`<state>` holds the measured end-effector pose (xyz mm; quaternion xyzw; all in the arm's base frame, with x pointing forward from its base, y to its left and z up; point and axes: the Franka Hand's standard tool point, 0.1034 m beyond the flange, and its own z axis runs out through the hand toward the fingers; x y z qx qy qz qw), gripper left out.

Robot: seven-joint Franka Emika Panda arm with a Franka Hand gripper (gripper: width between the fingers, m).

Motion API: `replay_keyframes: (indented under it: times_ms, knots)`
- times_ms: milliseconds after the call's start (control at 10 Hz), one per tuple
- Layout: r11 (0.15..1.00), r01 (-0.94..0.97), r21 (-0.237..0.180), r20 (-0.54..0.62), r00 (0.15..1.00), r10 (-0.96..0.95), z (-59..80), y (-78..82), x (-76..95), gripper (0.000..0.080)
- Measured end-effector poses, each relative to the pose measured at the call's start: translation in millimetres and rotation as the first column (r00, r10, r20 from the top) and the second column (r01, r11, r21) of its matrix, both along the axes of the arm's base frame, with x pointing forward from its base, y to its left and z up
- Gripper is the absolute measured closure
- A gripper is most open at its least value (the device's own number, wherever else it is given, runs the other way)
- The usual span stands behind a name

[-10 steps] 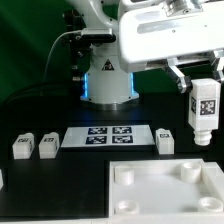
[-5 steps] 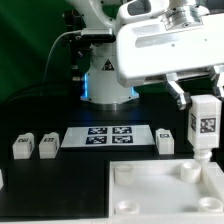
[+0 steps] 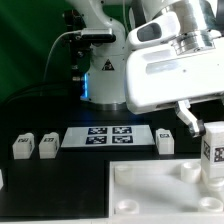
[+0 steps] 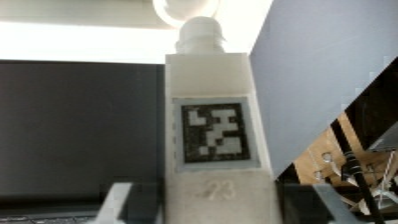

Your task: Assemble one leg

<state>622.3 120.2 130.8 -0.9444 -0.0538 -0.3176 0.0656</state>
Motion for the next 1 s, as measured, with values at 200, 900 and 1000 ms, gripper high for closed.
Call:
replay_keyframes:
  times_ms: [200, 900, 1000]
  knots:
    - [1.000, 0.000, 0.000, -0.007, 1.000, 0.000, -10.0, -0.5, -0.5, 0.0506]
    - [1.000, 0.002, -0.001, -0.010, 1.000, -0.002, -26.5, -2.0, -4.4, 0.0506]
    - [1.000, 0.003, -0.001, -0.006, 1.000, -0.003, -26.6, -2.1, -3.5, 0.0506]
